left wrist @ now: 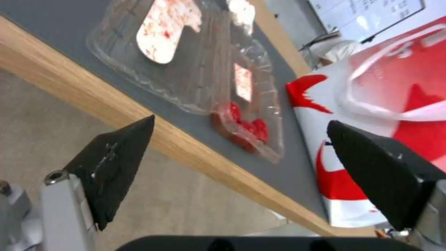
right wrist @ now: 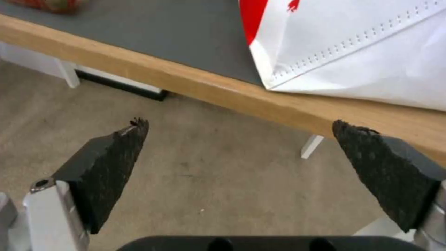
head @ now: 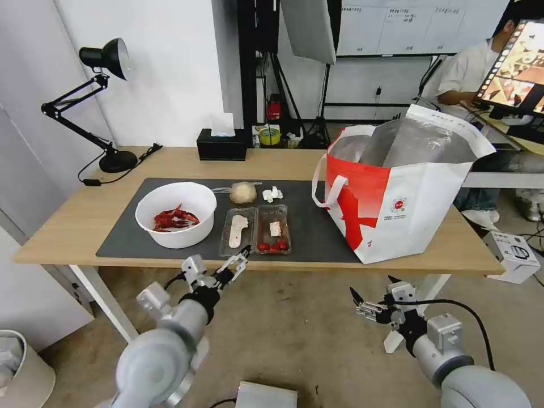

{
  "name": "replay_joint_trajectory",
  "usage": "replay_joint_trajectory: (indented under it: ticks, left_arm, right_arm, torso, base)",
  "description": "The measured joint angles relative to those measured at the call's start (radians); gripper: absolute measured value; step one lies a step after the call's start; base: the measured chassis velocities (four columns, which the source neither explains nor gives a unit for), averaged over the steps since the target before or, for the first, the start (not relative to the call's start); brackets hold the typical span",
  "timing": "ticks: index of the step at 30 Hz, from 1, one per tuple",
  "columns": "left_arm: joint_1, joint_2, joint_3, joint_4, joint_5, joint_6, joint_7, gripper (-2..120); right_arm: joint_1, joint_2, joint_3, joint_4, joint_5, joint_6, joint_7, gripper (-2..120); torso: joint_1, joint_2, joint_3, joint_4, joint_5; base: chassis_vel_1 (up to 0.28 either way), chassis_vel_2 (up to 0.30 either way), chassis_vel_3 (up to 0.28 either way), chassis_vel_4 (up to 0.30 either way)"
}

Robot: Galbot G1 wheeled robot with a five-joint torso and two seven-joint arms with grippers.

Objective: Pick up the trash from the table and place it into the takeout bag.

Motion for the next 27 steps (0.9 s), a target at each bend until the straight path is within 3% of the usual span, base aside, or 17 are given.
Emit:
replay_joint_trajectory:
  ticks: [11, 27]
  left_arm:
    - [-0.098, -0.015, 0.056, 0.076, -0.033, 0.008, -0.032, 100]
    - [-0.146, -0.035, 0.078, 0.091, -0.064, 0.011, -0.057, 100]
  right_arm:
    - [0.001, 0.008, 0.004, -0.013, -0.008, 0.0, 0.0, 100]
    - [-0.007, 0.015, 0.012, -0.011, -0.016, 0.001, 0.001, 100]
  torso:
    - [0.0, 0.0, 0.0, 0.0, 0.0]
    - [0.0, 0.0, 0.0, 0.0, 0.0]
  base:
    - [0.0, 0.0, 0.0, 0.0]
    - [0.0, 0.0, 0.0, 0.0]
